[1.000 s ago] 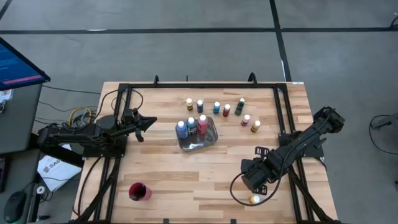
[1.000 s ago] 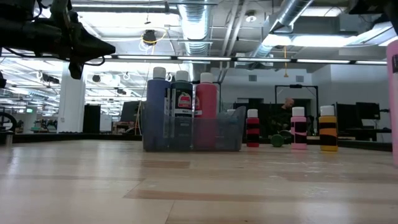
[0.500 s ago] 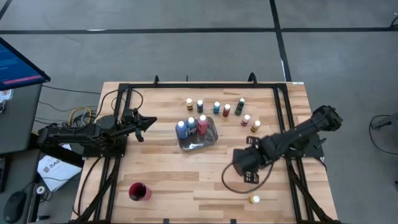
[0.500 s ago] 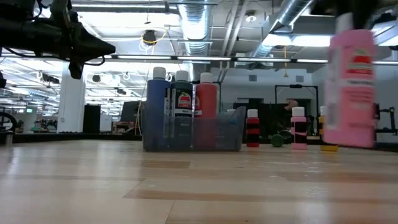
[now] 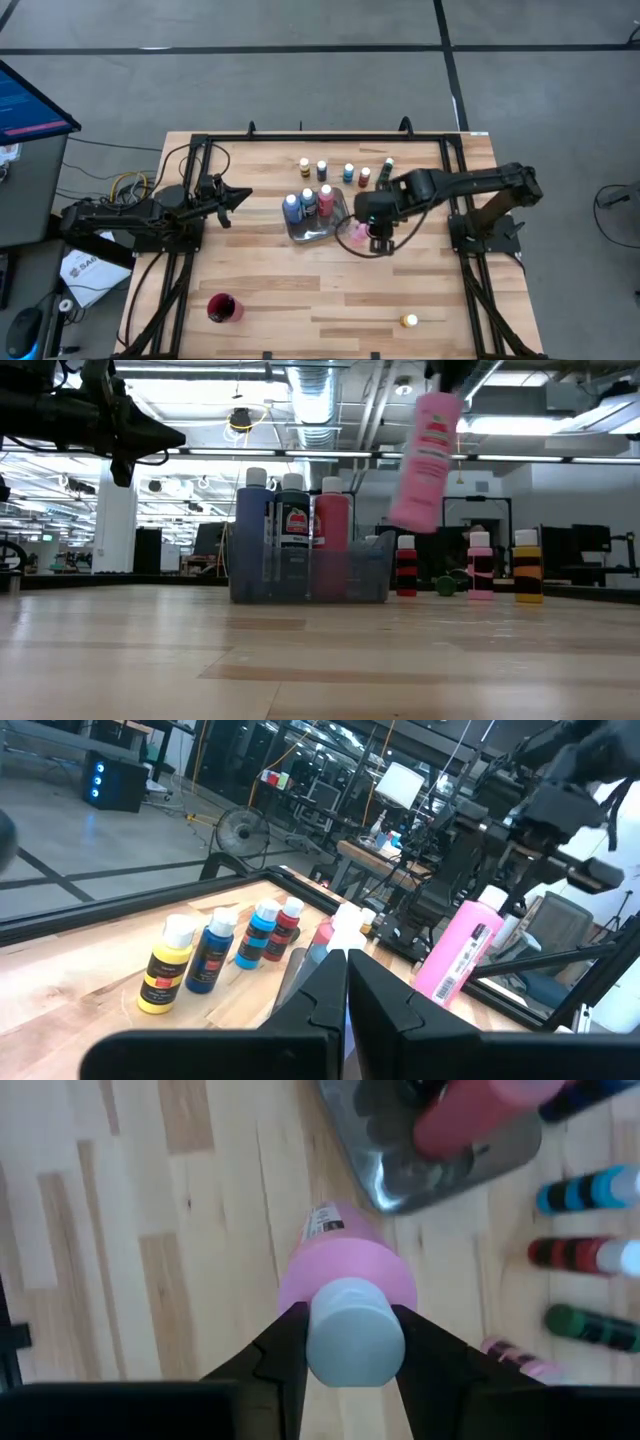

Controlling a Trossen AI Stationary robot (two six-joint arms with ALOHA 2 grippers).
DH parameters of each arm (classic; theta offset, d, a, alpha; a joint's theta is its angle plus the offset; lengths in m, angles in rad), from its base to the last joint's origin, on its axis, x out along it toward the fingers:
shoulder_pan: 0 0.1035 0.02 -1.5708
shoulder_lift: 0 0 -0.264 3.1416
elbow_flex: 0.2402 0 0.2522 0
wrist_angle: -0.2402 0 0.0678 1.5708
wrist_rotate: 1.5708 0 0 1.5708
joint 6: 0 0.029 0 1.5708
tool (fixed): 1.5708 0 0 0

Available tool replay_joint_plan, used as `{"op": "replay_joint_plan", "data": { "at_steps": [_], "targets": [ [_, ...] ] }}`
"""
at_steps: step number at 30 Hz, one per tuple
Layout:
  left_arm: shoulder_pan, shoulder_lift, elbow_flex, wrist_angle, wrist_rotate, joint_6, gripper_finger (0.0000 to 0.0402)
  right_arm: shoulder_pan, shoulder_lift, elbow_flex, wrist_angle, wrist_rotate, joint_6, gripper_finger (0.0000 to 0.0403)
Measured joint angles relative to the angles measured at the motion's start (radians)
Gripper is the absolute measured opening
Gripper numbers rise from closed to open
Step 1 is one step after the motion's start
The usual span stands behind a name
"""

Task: Pick & Place Paint Supplies
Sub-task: Put the large light pink paint bottle into the black bin

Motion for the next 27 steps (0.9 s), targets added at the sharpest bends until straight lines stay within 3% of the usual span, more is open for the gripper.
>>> {"op": "replay_joint_plan", "data": {
  "at_steps": [19, 27],
  "targets": [
    [0.0, 0.0, 0.0, 0.0, 0.0, -0.001, 0.0003, -0.106, 0.453, 0.559, -0.048, -0.004, -0.353, 0.0116],
    [0.0, 0.0, 0.0, 0.002, 0.002, -0.01, 0.0003, -0.137, 0.553, 0.633, -0.088, -0.035, -0.367, 0.0116]
  ]
}}
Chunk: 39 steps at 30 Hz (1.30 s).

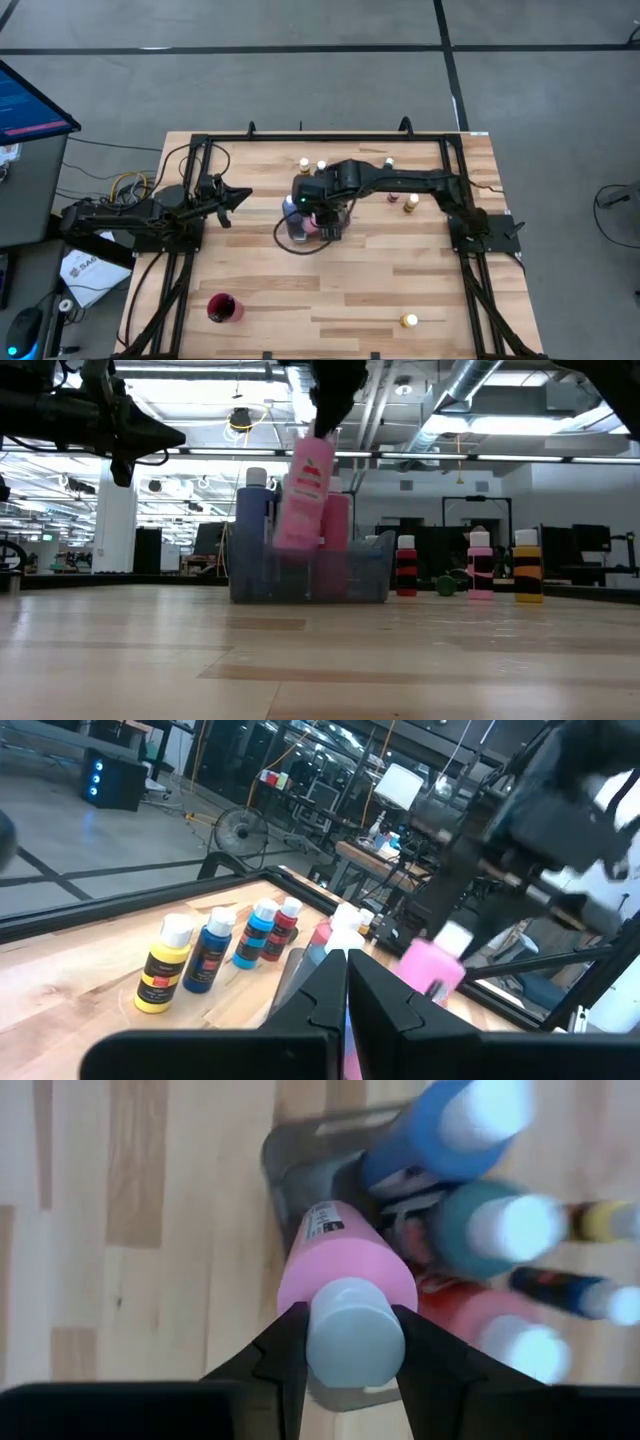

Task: Pick & Place Paint Supplies
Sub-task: Put the large light pink paint bottle into the black bin

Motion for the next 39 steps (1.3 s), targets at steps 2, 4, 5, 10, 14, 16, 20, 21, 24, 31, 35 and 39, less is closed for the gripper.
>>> {"op": "replay_joint_plan", "data": {
  "at_steps": [2, 4, 5, 10, 14, 16, 20, 21, 24, 31, 35, 39],
  "targets": [
    [0.0, 0.0, 0.0, 0.0, 0.002, 0.0, 0.0003, 0.003, 0.022, 0.0, -0.006, -0.002, -0.003, 0.0116],
    [0.0, 0.0, 0.0, 0.0, 0.002, 0.0, 0.0003, 0.0, 0.042, 0.0, 0.008, 0.0, -0.007, 0.0116],
    [0.0, 0.0, 0.0, 0.0, 0.002, 0.0, 0.0003, -0.004, 0.05, 0.0, 0.008, -0.002, -0.01, 0.0117],
    [0.0, 0.0, 0.0, 0.002, 0.002, 0.0, 0.0003, -0.022, 0.054, 0.0, 0.023, 0.003, -0.018, 0.0118],
    [0.0, 0.0, 0.0, 0.002, 0.002, 0.0, 0.0003, -0.022, 0.054, -0.001, 0.053, -0.002, -0.018, 0.0119],
    [0.0, 0.0, 0.0, 0.002, 0.002, 0.0, 0.0003, -0.021, 0.054, -0.001, 0.064, -0.008, -0.014, 0.0119],
    [0.0, 0.0, 0.0, 0.002, 0.002, -0.001, 0.0003, -0.022, 0.054, -0.001, 0.061, -0.039, -0.014, 0.0119],
    [0.0, 0.0, 0.0, 0.002, 0.002, 0.0, 0.0003, -0.022, 0.058, -0.001, 0.069, -0.044, -0.017, 0.0119],
    [0.0, 0.0, 0.0, 0.003, 0.002, -0.004, 0.0003, -0.021, 0.077, -0.001, 0.086, -0.047, -0.018, 0.0119],
    [0.0, 0.0, 0.0, 0.008, 0.002, -0.008, 0.0003, -0.021, 0.074, 0.0, 0.106, -0.049, -0.018, 0.013],
    [0.0, 0.0, 0.0, 0.013, 0.002, -0.009, 0.0003, -0.022, 0.074, -0.001, 0.119, -0.05, -0.018, 0.0131],
    [0.0, 0.0, 0.0, 0.017, 0.002, -0.02, 0.0003, -0.021, 0.074, -0.001, 0.123, -0.05, -0.018, 0.0134]
  ]
}}
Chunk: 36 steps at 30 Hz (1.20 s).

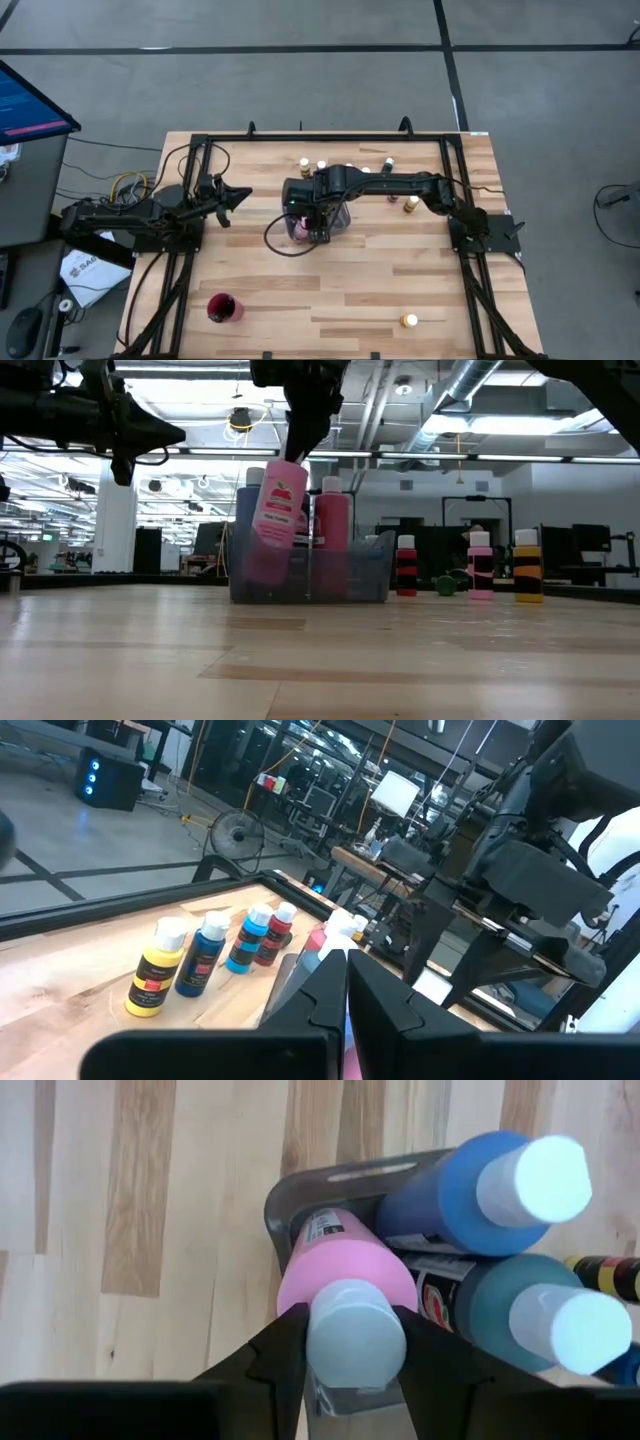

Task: Pick & Place Paint Supplies
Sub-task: Put the large light pink paint bottle into the black bin, then put the small yellow paint bottle into the black bin

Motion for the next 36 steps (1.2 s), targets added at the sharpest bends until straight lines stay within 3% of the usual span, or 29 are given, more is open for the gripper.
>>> {"op": "replay_joint_plan", "data": {
  "at_steps": [11, 26, 36],
  "targets": [
    [0.0, 0.0, 0.0, 0.0, 0.032, -0.006, 0.0003, 0.0, 0.006, 0.001, 0.079, 0.001, 0.0, 0.0145],
    [0.0, 0.0, 0.0, 0.002, 0.045, -0.005, 0.0003, -0.008, -0.052, -0.002, 0.008, 0.004, 0.016, 0.0161],
    [0.0, 0.01, -0.001, 0.023, 0.045, -0.005, 0.0003, -0.107, -0.166, 0.002, -0.068, 0.11, 0.079, 0.0147]
  ]
}}
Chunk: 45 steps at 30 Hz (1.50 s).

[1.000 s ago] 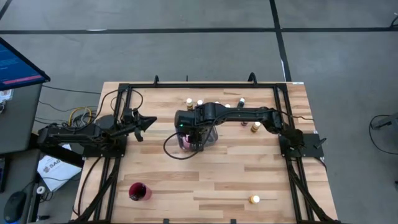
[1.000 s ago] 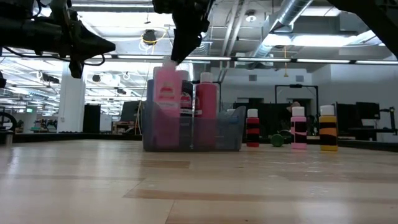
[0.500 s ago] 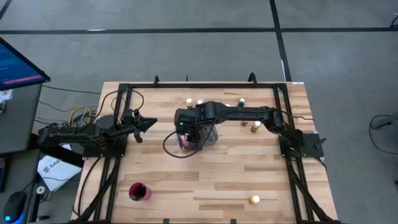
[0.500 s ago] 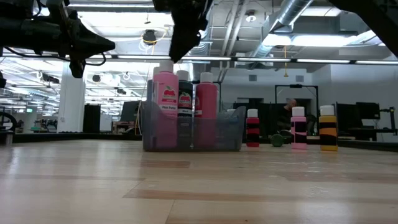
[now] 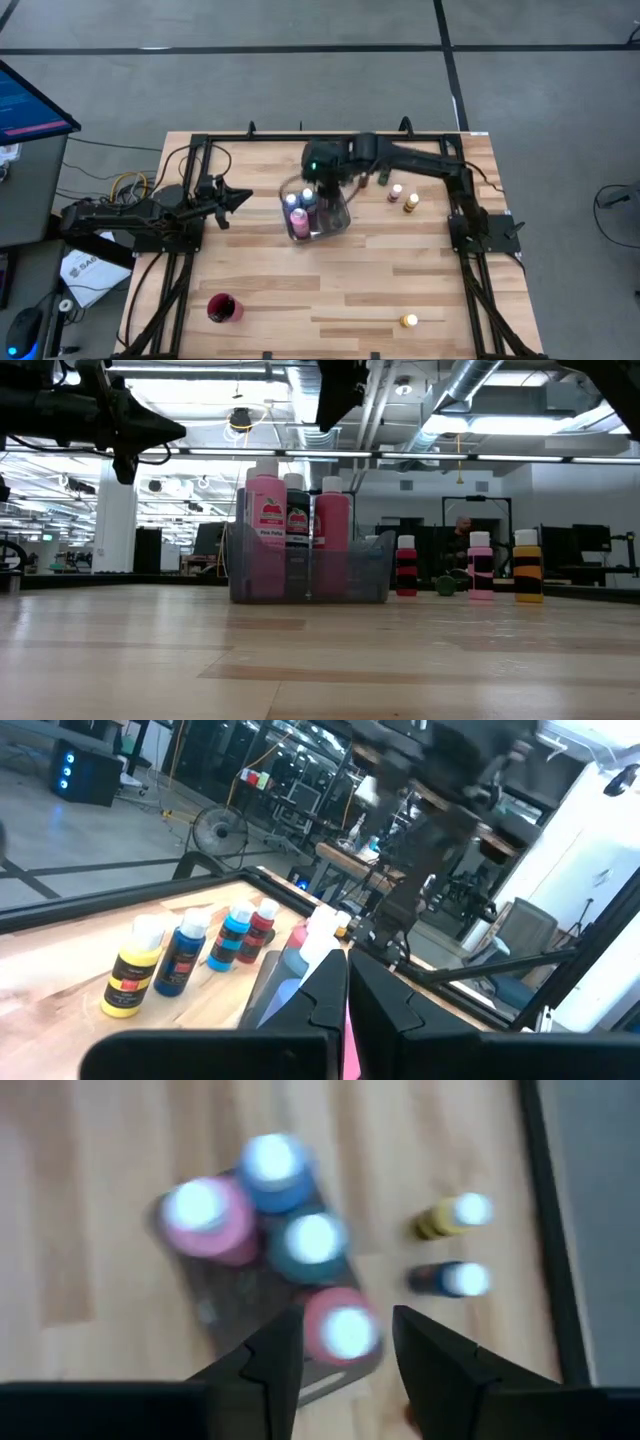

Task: Pick & Place Paint Supplies
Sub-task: Put the small yellow paint bottle into the black bin

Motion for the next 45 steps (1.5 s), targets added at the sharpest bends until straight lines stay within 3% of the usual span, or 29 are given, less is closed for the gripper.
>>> {"op": "replay_joint_plan", "data": {
  "at_steps": [4, 15, 28, 45],
  "targets": [
    [0.0, 0.006, 0.0, 0.015, 0.0, -0.001, 0.0003, -0.074, 0.004, -0.001, 0.024, -0.001, -0.004, 0.0159],
    [0.0, 0.014, 0.0, 0.039, -0.001, -0.002, 0.0003, -0.201, 0.108, -0.006, 0.23, -0.006, -0.109, 0.0253],
    [0.0, 0.034, 0.0, 0.064, -0.001, -0.002, 0.0003, -0.237, 0.275, -0.009, 0.348, -0.012, -0.187, 0.0255],
    [0.0, 0.041, 0.0, 0.079, -0.001, -0.002, 0.0003, -0.265, 0.344, -0.008, 0.365, -0.03, -0.231, 0.0242]
  ]
}}
